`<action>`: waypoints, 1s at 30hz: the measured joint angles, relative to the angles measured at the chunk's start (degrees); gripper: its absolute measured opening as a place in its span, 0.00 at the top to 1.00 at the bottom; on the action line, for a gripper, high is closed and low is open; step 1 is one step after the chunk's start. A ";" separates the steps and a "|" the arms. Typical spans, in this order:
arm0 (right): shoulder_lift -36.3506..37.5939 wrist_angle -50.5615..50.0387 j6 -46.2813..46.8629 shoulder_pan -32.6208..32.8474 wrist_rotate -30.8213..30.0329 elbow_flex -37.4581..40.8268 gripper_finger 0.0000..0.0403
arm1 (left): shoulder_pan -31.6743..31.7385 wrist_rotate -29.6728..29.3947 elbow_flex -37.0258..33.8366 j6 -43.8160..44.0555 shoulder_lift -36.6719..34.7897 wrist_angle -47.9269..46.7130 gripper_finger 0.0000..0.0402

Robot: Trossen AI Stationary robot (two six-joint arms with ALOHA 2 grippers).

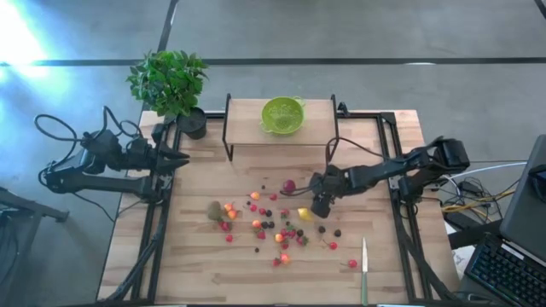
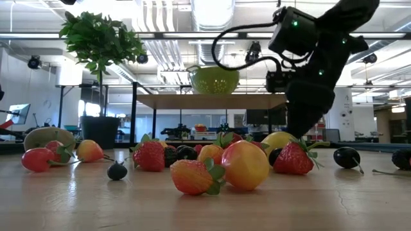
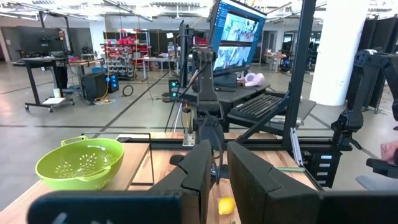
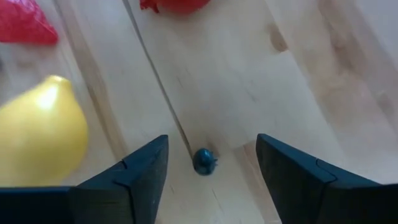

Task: Pick & Place Fruit
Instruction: Put the blueberry into the green strainer bowl on the shelf

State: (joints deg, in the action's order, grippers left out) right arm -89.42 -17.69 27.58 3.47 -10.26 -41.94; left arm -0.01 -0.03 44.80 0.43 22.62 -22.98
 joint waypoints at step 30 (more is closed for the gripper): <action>-0.58 4.13 5.45 0.11 -0.21 4.01 0.65 | -0.04 0.00 -0.01 0.00 0.01 -0.02 0.84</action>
State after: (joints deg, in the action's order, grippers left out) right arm -90.00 -13.56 33.04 3.58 -10.47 -37.94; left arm -0.05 -0.03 44.80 0.43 22.63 -23.00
